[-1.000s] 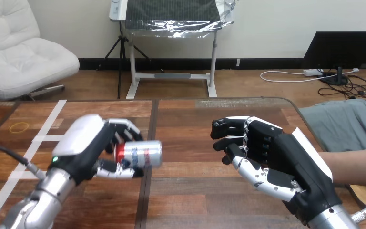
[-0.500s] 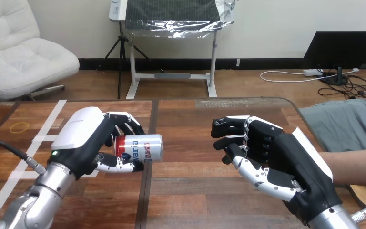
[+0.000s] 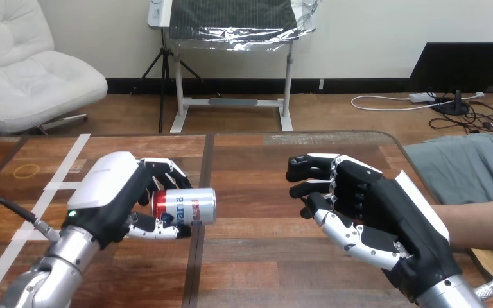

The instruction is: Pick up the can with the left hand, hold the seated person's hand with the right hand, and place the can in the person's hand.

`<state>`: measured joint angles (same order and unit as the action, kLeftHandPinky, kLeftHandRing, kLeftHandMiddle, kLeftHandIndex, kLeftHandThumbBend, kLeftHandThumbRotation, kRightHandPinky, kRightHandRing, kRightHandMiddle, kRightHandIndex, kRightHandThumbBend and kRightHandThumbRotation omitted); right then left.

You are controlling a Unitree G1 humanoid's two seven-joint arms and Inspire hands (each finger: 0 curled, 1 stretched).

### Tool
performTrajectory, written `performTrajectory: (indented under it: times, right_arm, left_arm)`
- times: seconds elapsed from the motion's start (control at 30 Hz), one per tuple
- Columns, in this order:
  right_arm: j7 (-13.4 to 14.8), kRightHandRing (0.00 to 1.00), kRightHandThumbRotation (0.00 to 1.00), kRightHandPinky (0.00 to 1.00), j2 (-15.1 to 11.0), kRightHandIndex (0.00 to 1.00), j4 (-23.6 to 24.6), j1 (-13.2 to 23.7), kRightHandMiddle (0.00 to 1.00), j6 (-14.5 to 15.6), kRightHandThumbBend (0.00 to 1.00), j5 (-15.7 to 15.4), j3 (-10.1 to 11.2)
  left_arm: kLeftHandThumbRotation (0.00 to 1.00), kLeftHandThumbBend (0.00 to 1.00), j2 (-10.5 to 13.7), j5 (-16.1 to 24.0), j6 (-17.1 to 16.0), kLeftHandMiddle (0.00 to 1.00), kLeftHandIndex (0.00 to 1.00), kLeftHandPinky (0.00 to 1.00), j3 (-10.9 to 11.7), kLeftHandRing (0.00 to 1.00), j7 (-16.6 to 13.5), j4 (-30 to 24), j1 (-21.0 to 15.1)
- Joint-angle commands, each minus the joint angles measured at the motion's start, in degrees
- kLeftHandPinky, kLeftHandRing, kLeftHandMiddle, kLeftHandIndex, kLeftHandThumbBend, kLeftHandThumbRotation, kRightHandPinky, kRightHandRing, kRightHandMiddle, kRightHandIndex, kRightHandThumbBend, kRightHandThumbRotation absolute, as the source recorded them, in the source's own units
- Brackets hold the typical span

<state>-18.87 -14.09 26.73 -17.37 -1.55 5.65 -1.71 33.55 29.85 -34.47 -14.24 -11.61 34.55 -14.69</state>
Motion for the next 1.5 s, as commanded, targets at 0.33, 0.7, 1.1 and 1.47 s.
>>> performTrajectory:
  times: [0.33, 0.7, 1.1, 1.47]
  right_arm:
    - [2.49, 0.79, 0.0, 0.64, -1.14, 0.81, 1.19, 4.23, 0.84, -1.17, 0.38, -3.11, 3.1]
    - [4.43, 0.88, 0.0, 0.74, -6.07, 0.91, 0.39, 6.22, 0.94, 1.55, 0.56, -13.54, 6.25]
    - [5.94, 0.9, 0.0, 0.81, -10.96, 0.9, -2.57, 9.58, 0.93, 3.72, 0.71, -22.2, 8.39]
    - [6.14, 0.87, 0.0, 0.78, -14.7, 0.86, -4.12, 12.03, 0.9, 5.02, 0.77, -27.44, 9.52]
  left_arm:
    - [0.0, 0.61, -0.59, -1.75, 0.53, 0.49, 0.53, 0.36, 3.06, 0.42, 1.66, -6.96, -2.35]
    - [0.0, 0.62, -1.51, -1.63, 1.39, 0.48, 0.53, 0.36, 3.5, 0.41, 2.74, -8.97, -2.44]
    - [0.0, 0.63, -2.02, -1.57, 0.18, 0.48, 0.52, 0.35, 3.56, 0.4, 2.81, -8.45, -3.16]
    - [0.0, 0.62, -2.41, -2.19, 1.08, 0.48, 0.52, 0.36, 4.07, 0.41, 4.3, -10.35, -2.66]
